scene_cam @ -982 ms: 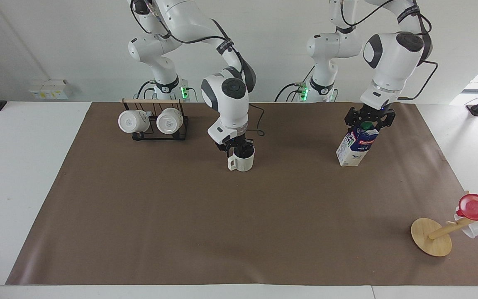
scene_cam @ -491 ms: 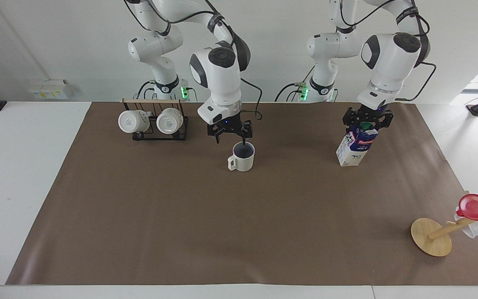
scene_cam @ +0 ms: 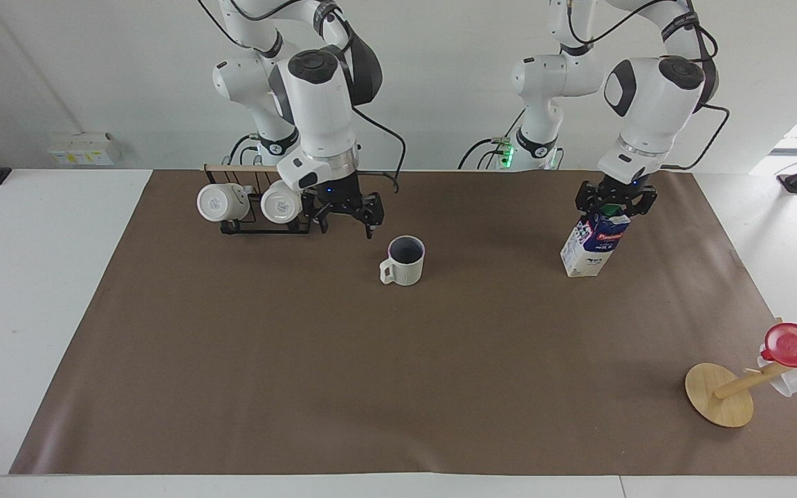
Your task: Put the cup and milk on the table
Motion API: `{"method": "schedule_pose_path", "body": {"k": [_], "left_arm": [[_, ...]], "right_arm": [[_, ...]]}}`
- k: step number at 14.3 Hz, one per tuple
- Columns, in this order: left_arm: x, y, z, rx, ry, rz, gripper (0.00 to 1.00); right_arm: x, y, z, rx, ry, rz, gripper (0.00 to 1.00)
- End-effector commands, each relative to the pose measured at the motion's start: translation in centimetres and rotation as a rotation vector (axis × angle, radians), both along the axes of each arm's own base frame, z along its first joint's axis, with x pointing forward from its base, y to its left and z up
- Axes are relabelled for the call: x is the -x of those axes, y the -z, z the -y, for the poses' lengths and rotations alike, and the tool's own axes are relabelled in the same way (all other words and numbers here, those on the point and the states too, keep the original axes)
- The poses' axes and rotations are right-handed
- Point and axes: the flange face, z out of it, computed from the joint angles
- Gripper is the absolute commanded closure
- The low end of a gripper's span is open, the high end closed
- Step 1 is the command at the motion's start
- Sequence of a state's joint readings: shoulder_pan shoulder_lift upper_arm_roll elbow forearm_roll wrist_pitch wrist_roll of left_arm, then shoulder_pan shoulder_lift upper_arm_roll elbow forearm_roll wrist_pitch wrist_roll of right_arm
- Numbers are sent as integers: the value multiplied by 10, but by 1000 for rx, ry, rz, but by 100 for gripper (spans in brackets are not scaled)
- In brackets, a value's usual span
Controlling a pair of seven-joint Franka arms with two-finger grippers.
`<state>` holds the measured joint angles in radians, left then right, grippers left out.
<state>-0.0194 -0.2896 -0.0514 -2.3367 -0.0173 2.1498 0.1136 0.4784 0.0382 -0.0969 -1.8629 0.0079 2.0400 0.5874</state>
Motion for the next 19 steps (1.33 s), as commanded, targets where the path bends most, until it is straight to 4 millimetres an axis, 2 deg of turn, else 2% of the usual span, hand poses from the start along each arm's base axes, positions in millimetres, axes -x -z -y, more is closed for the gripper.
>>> {"method": "schedule_pose_path", "body": {"k": [1, 4, 6, 9, 13, 14, 16, 19], "left_arm": [[4, 3, -4, -11, 13, 16, 26], [3, 2, -7, -11, 7, 18, 37], [2, 0, -7, -11, 6, 13, 42], [-1, 0, -7, -10, 1, 7, 45], [-10, -26, 4, -2, -52, 8, 46], [-12, -33, 10, 0, -73, 11, 47], [-12, -41, 31, 5, -96, -1, 48], [-6, -49, 77, 19, -142, -3, 48]], "right_arm": [[-7, -31, 56, 23, -47, 2, 0], [-18, -48, 123, 28, -61, -17, 0], [-16, -50, 152, 34, -58, -44, 0], [-12, -48, 193, 41, -63, -91, 0], [-6, -47, 257, 42, -82, -122, 0], [-5, -50, 266, 42, -69, -116, 0], [-5, -69, 269, 61, -65, -82, 0], [-3, -99, 265, 67, -65, -71, 0]]}}
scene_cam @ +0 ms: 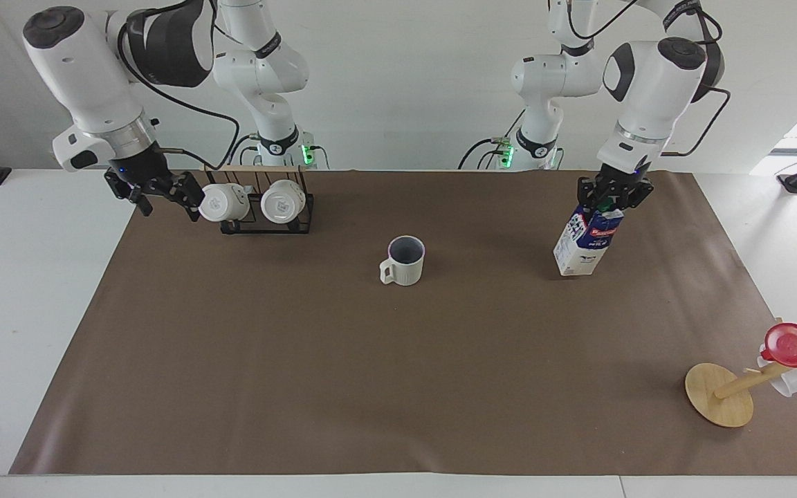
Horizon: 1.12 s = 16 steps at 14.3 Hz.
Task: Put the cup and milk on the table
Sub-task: 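Carry the milk carton with the left gripper beside the white mug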
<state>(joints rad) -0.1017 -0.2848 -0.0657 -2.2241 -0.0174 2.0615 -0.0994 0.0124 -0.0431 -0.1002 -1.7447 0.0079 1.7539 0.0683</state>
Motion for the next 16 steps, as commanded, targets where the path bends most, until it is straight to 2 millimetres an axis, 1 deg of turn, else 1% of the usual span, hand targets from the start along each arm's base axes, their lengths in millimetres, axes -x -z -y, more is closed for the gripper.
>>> {"method": "schedule_pose_path", "body": {"k": [1, 3, 4, 5, 6, 7, 8, 9, 11, 12, 14, 16], "left_arm": [[1, -9, 44, 4, -43, -18, 48], [3, -15, 78, 13, -61, -25, 50], [4, -17, 93, 19, -72, -20, 50], [6, -20, 106, 26, -81, -14, 50], [6, -15, 123, 26, -88, -25, 50], [8, -13, 142, 30, -90, -25, 50], [8, -9, 152, 33, -92, -27, 50], [8, -4, 160, 33, -90, -30, 50], [7, 7, 171, 25, -92, -23, 50], [8, 13, 182, 25, -94, -17, 50], [2, 20, 193, 37, -113, 0, 50], [0, 27, 211, 23, -114, 8, 50]], "right_arm": [[7, -30, -4, 14, -16, 2, 0], [15, -59, -6, 37, -24, 20, 0], [19, -77, -7, 65, -29, 19, 0], [23, -89, -8, 65, -31, 18, 0], [24, -90, -11, 65, -39, 16, 0], [25, -86, -11, 53, -39, 8, 0], [27, -79, -9, 44, -32, -10, 0], [30, -79, -10, 43, -38, -5, 0], [30, -79, -11, 42, -43, -2, 0], [31, -79, -12, 42, -46, -7, 0], [38, -76, -12, 37, -49, -54, 0], [38, -77, -17, 38, -56, -52, 0]]}}
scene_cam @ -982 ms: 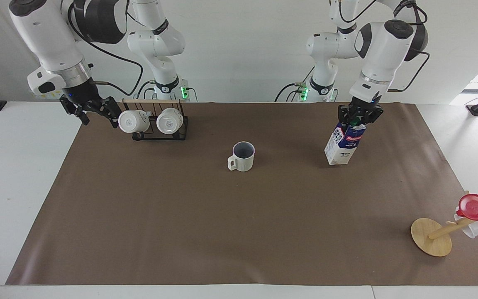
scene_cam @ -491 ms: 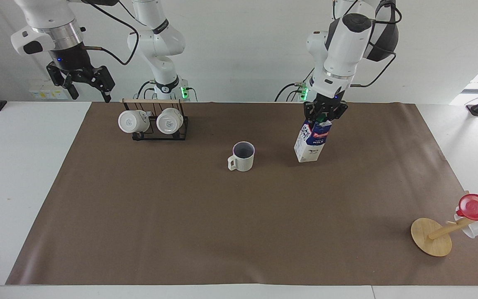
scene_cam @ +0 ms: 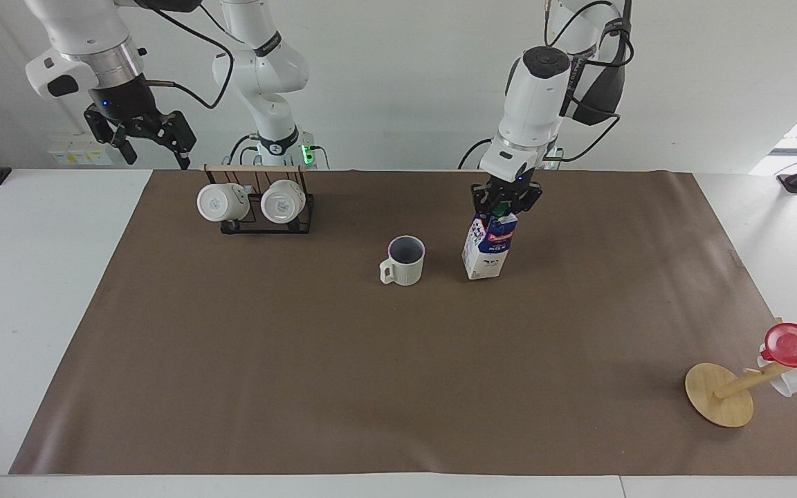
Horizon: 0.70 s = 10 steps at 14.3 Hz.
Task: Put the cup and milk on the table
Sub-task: 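Carry the milk carton with the left gripper beside the white mug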
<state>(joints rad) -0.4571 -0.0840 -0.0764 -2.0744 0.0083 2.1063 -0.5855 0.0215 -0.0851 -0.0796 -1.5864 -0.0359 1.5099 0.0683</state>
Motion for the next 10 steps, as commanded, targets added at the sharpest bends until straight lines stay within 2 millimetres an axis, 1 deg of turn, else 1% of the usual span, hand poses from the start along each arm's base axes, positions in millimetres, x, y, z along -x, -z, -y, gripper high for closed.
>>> {"method": "schedule_pose_path", "body": {"k": [1, 2, 5, 8, 9, 10], "left_arm": [[-10, 7, 23, -39, -11, 34, 50], [-7, 11, 32, -42, -2, 33, 50], [-8, 12, 33, -40, -1, 38, 49], [-7, 19, 34, -48, 5, 25, 47], [-8, 18, 34, -48, 5, 26, 44], [-8, 18, 34, -48, 5, 26, 38]], "right_arm": [[7, -1, -10, -1, -37, -9, 0], [7, -3, -10, -1, -36, -6, 0], [7, -7, -6, 1, -25, 11, 0], [7, -7, -6, 1, -28, 12, 0], [7, -7, -8, 2, -31, 12, 0], [7, -7, -9, 2, -33, 11, 0]]}}
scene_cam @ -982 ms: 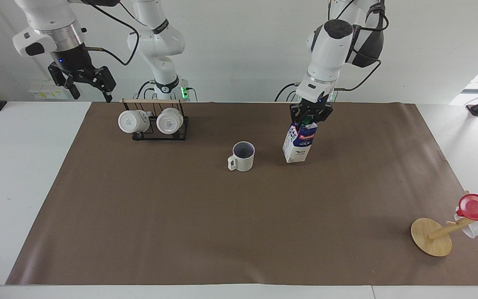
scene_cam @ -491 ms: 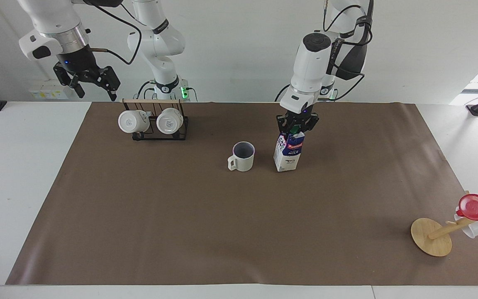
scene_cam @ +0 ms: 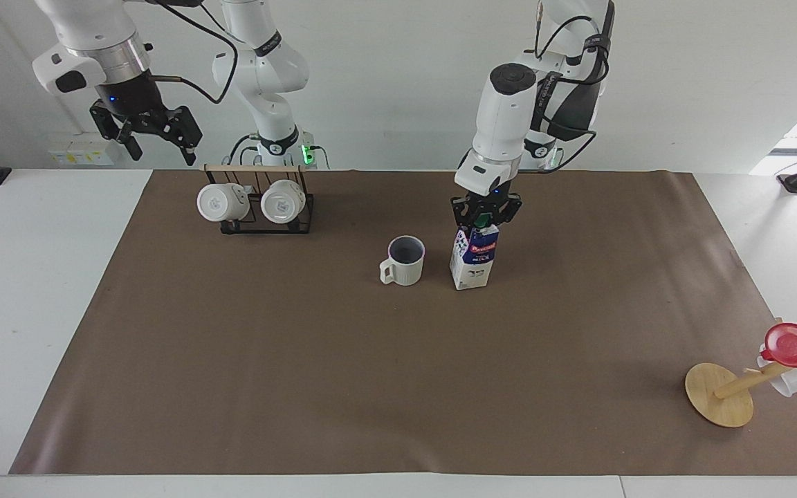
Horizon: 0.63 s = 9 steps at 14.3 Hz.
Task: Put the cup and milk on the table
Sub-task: 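Carry the milk carton with the left gripper beside the white mug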
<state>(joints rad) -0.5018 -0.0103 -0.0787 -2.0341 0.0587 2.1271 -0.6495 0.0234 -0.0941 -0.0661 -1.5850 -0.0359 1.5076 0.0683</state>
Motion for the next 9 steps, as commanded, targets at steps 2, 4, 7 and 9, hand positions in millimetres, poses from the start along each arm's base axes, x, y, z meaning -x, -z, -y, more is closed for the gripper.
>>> {"method": "schedule_pose_path", "body": {"k": [2, 4, 7, 9], "left_arm": [[-3, 0, 4, -14, 2, 19, 21], [-4, -2, 5, -13, 1, 20, 0], [-9, -18, 6, -5, -1, 24, 0], [-16, -37, 2, -1, -15, 22, 0]], "right_arm": [[4, -2, 0, 1, -16, 4, 0], [4, -2, 1, 1, -14, 4, 0], [4, -2, 1, 1, -14, 4, 0], [4, -2, 1, 1, -14, 4, 0]]}}
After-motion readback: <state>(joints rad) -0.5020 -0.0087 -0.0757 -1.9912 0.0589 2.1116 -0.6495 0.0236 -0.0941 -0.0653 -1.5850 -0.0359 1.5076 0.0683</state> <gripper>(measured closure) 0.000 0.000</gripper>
